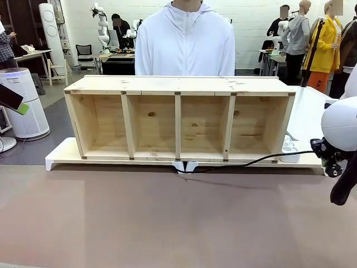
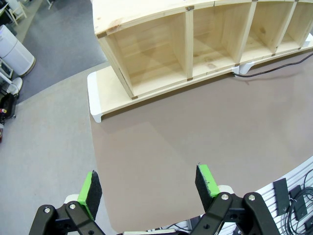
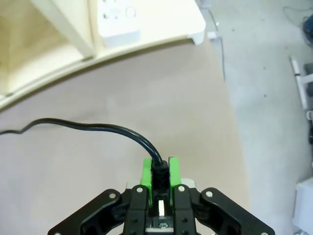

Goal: Perform cable management.
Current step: Pull the grasped Power Cable to the location of the Power Strip.

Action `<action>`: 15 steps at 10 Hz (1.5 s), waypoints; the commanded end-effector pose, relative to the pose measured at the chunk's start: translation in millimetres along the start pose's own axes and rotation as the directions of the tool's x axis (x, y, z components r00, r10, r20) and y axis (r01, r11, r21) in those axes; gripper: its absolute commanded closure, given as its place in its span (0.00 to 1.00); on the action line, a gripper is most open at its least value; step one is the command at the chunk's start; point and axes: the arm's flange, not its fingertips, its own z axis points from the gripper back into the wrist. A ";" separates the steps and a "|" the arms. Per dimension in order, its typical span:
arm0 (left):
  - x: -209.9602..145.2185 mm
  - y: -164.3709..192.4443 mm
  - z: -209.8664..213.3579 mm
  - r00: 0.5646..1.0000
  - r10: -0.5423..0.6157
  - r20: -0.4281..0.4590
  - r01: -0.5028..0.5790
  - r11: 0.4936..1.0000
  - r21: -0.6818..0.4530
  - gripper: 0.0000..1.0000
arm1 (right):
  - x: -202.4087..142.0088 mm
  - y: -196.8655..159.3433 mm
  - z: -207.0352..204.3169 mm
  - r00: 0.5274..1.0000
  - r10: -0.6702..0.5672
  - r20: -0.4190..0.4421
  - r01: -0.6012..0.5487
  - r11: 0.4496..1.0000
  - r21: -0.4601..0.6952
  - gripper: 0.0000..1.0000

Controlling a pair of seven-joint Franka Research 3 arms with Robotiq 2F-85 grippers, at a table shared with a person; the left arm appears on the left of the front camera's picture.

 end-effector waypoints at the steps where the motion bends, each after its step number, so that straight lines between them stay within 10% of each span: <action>1: 1.9 0.4 -0.8 1.000 0.000 0.010 0.000 1.000 0.004 0.00 | 27.0 0.3 -0.9 0.996 -0.055 0.073 0.054 0.999 0.008 0.83; 10: 1.9 0.4 -0.8 1.000 0.000 0.010 0.000 1.000 0.004 0.00 | 121.3 8.8 -14.0 0.966 -0.112 0.232 0.101 0.993 0.059 0.83; 15: 1.9 0.4 -0.8 1.000 0.000 0.010 0.000 1.000 0.004 0.00 | 108.9 5.3 -12.4 0.976 -0.081 0.200 0.063 0.993 0.097 0.83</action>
